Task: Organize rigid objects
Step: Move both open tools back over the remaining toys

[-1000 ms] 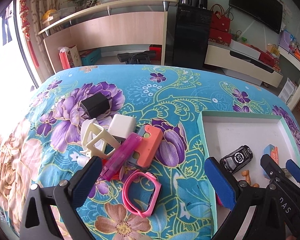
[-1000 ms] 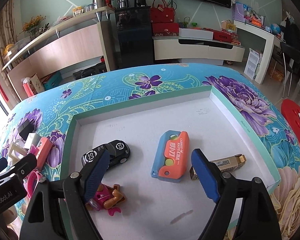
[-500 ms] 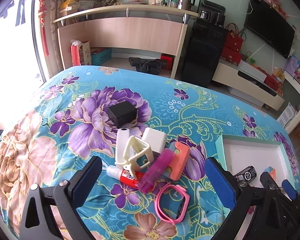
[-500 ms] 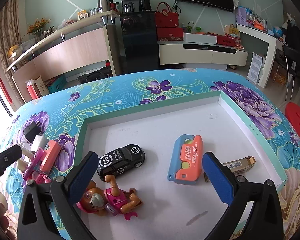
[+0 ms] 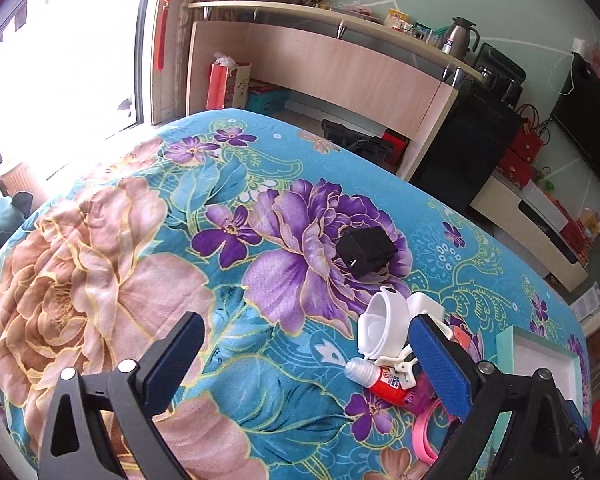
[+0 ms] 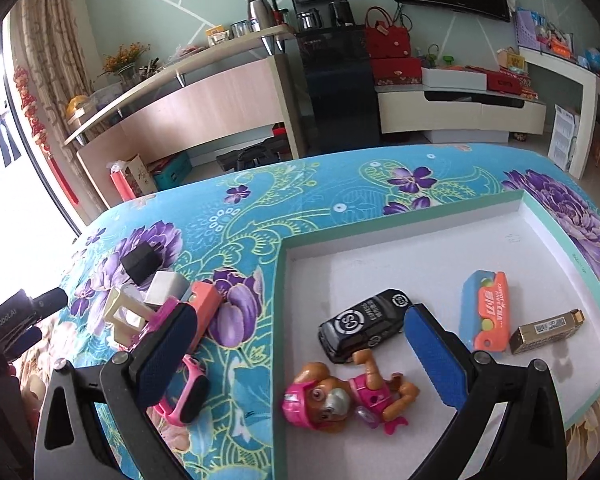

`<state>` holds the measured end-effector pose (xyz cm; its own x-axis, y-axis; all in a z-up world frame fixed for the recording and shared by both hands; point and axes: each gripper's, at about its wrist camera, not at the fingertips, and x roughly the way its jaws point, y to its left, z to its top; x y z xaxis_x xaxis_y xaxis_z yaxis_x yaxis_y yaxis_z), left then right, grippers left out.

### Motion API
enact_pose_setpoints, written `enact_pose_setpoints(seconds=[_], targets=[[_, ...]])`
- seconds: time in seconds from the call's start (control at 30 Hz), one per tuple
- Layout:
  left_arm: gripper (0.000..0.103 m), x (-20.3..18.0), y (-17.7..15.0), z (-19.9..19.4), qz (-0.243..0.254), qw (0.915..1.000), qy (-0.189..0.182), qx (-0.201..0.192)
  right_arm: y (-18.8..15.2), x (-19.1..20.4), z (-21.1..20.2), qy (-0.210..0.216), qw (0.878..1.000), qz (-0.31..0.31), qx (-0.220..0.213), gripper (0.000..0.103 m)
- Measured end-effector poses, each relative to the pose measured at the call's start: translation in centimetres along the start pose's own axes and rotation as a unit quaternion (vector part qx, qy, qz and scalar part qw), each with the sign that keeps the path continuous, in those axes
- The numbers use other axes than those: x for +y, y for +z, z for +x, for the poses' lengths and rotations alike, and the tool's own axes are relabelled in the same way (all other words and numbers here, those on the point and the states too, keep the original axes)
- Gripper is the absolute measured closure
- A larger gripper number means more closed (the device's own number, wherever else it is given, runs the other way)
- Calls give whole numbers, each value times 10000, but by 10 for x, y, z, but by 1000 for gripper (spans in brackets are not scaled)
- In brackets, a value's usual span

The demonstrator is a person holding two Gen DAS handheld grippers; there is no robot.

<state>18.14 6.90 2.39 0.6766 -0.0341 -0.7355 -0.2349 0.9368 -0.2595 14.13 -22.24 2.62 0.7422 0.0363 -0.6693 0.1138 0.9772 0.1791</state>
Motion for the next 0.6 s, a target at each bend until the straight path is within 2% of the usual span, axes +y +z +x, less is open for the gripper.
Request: enact_pose_setpoints(seconds=[0.2,0.37,0.47,0.57,0.6], targets=[[0,15,2,4,-88,9996,236,131,-10,40,11,382,9977,-397,386,0],[0,21,2,9,-289,9989,122,340,-22,71,15,503,9936,-865,518,0],[0,20,1,10,-244,9987,193,392,-31,82,19,575,9907,-1051,637,1],[0,17,0,13,-149,9987,148,460,-37,88,25,629,9881,-1150,799,8],[0,15,-1,15,-111,9986,104,507,-40,89,28,625,9874,-1174,854,14]])
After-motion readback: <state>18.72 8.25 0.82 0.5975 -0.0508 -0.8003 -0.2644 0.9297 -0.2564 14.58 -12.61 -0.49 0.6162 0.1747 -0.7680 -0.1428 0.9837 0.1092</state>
